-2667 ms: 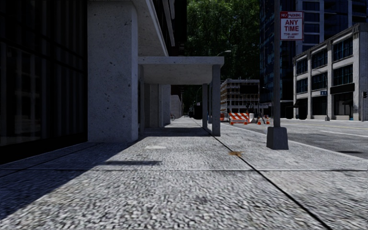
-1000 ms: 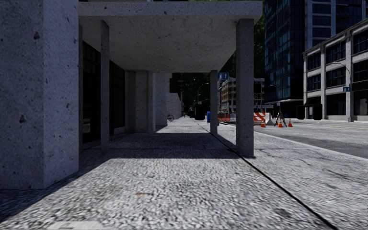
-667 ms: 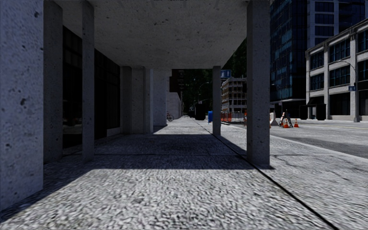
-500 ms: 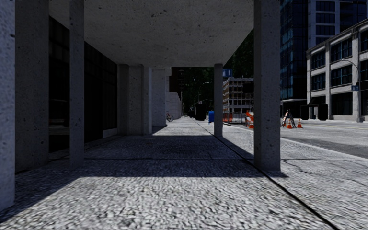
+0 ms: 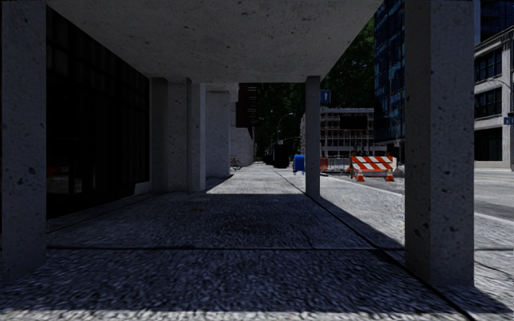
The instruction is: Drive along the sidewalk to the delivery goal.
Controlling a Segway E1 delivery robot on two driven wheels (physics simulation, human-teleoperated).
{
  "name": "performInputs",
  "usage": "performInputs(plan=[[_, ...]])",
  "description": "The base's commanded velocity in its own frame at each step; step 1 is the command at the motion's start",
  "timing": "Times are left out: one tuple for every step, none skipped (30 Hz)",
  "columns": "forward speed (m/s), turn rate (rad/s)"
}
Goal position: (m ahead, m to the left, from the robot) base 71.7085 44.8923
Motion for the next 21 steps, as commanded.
performInputs(plan=[[2.0,0.0],[2.0,0.0],[2.0,0.0],[2.0,0.0],[2.0,0.0],[2.0,0.0],[2.0,0.0],[2.0,0.0],[2.0,0.0],[2.0,0.0],[2.0,0.0],[2.0,0.0],[2.0,-0.04],[2.0,-0.06],[2.0,-0.07],[2.0,-0.07],[2.0,-0.07],[2.0,-0.08],[2.0,-0.11],[2.0,-0.11],[2.0,-0.11]])
